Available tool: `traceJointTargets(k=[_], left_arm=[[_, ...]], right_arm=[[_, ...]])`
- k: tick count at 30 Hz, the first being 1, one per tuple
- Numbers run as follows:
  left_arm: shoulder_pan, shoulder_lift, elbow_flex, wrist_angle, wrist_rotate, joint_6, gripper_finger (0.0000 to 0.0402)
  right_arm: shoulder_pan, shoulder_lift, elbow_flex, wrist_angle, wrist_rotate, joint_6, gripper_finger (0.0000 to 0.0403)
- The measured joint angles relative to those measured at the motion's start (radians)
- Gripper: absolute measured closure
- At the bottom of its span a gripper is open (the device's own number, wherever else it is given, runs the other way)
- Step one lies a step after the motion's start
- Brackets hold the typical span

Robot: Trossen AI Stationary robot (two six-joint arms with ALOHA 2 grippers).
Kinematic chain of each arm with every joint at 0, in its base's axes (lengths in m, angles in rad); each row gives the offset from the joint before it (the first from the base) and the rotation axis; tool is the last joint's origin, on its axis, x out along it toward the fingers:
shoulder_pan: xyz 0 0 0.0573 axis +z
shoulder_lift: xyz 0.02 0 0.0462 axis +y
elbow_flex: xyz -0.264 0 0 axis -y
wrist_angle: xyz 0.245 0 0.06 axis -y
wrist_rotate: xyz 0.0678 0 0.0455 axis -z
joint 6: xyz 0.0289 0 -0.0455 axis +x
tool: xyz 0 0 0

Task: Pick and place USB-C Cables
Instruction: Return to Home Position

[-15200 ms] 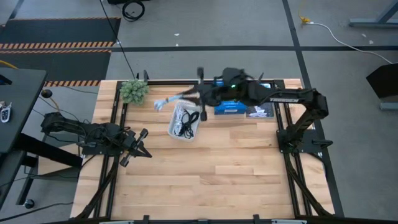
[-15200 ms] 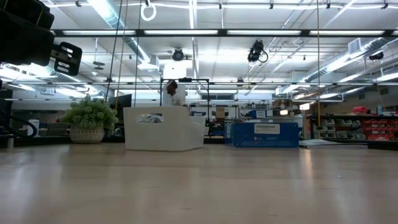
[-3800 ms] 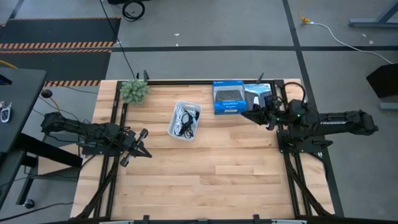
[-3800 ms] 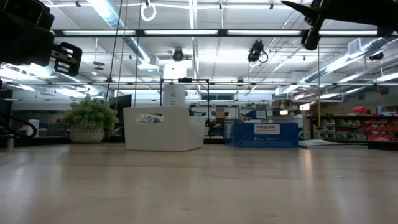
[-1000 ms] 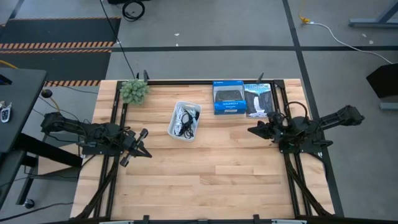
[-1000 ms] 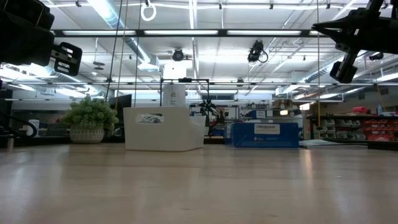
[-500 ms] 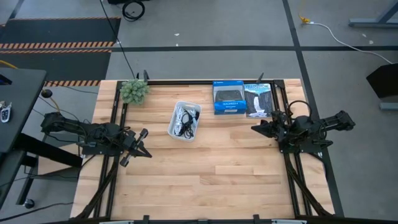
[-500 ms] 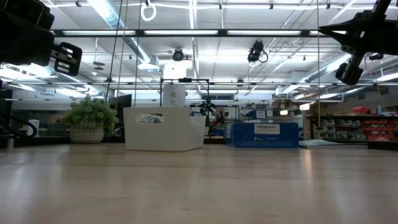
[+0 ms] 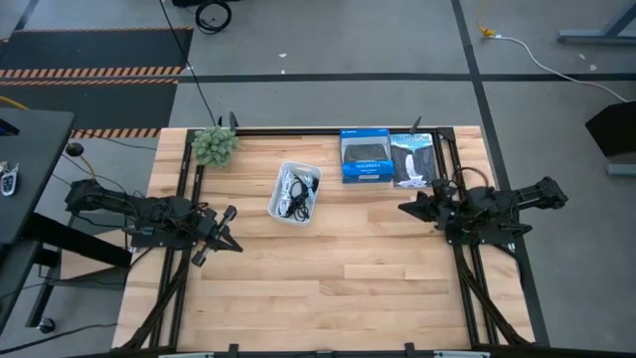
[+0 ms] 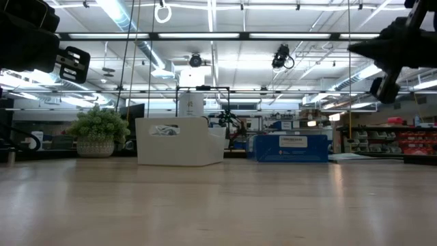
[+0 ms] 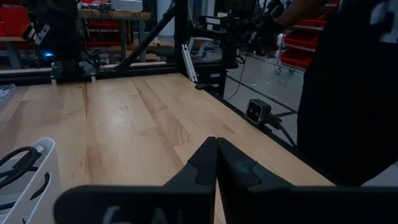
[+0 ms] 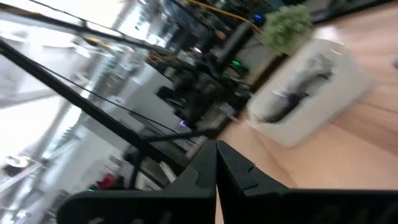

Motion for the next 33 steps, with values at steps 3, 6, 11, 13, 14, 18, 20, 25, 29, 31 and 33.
traceJointTargets(k=[3, 6, 11, 13, 14, 18, 20, 25, 29, 31, 33], left_arm=[[0.000, 0.000, 0.000, 0.000, 0.000, 0.000, 0.0390], [0.000, 0.000, 0.000, 0.000, 0.000, 0.000, 0.0390], [0.000, 0.000, 0.000, 0.000, 0.000, 0.000, 0.0390], [0.000, 0.000, 0.000, 0.000, 0.000, 0.000, 0.0390], [0.000, 0.000, 0.000, 0.000, 0.000, 0.000, 0.0390], [0.000, 0.000, 0.000, 0.000, 0.000, 0.000, 0.0390], [0.000, 0.000, 0.000, 0.000, 0.000, 0.000, 0.0390], [0.000, 0.000, 0.000, 0.000, 0.000, 0.000, 0.0390], [0.000, 0.000, 0.000, 0.000, 0.000, 0.000, 0.0390], [0.000, 0.000, 0.000, 0.000, 0.000, 0.000, 0.0390], [0.000, 0.000, 0.000, 0.000, 0.000, 0.000, 0.0390]], right_arm=[[0.000, 0.002, 0.000, -0.059, 0.010, -0.007, 0.0397], [0.000, 0.011, 0.000, -0.062, -0.004, -0.056, 0.0392], [0.000, 0.011, 0.000, -0.062, -0.019, -0.264, 0.0389], [0.000, 0.012, 0.000, -0.062, -0.025, -0.362, 0.0390], [0.000, 0.012, 0.000, -0.062, -0.026, -0.415, 0.0391], [0.000, 0.012, 0.000, -0.064, -0.040, -0.682, 0.0391], [0.000, 0.012, 0.000, -0.065, -0.046, -0.820, 0.0389], [0.000, 0.012, 0.000, -0.065, -0.047, -1.101, 0.0387], [0.000, 0.012, 0.000, -0.065, -0.047, -1.164, 0.0388], [0.000, 0.012, 0.000, -0.065, -0.047, -1.176, 0.0387], [0.000, 0.012, 0.000, -0.065, -0.046, -1.181, 0.0387]])
